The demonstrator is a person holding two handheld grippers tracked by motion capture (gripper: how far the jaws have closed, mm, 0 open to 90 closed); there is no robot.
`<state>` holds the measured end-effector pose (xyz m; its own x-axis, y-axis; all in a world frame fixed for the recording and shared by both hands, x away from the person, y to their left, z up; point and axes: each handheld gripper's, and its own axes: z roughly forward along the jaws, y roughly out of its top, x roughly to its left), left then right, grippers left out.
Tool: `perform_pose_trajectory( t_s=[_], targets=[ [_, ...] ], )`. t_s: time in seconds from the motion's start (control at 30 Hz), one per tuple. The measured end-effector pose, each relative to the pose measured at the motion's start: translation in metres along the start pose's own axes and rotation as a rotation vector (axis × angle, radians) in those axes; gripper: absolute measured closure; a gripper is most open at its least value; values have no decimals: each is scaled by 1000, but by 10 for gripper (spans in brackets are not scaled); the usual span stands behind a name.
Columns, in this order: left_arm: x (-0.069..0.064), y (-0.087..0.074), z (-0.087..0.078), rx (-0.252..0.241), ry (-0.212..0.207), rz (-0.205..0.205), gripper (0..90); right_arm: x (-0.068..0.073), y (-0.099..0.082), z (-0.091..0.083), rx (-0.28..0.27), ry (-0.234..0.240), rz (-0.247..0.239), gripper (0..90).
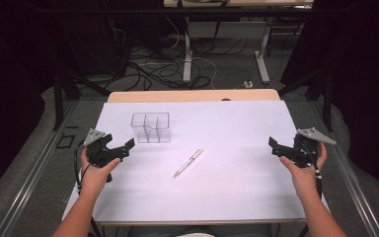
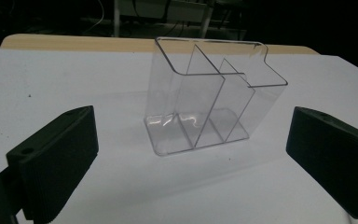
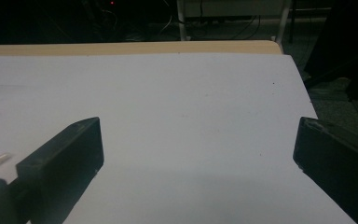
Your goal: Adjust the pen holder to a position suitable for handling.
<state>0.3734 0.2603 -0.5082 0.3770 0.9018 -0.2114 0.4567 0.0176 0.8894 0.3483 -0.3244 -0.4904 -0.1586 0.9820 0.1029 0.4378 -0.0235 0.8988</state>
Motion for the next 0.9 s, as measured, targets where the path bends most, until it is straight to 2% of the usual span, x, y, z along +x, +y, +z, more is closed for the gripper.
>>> perform_pose_trajectory(
  t_s=[0.1,0.2,0.23,0.4,0.57,0.6,0.77,0.9],
  targets=[
    [2,3,0,-13,11,-16,32,1,-2,2,-4,4,0,14],
    [5,7,1,-8,22,-29,47,3,-3,2,24,3,0,14],
    [5,8,2,-5,25,-38,64,2,-4,3,18,7,-16,14],
    [8,19,4,13,45,-52,155,5,-5,4,32,5,-5,24],
    [7,31,6,39,47,-48,182,5,-5,2,33,0,-10,30],
    [6,34,6,41,48,-45,222,5,-6,2,30,2,-8,33],
    [6,44,11,39,57,-43,285,5,-7,4,27,12,-18,34],
    [6,49,17,55,66,-41,302,6,-8,5,42,13,-20,25]
  ],
)
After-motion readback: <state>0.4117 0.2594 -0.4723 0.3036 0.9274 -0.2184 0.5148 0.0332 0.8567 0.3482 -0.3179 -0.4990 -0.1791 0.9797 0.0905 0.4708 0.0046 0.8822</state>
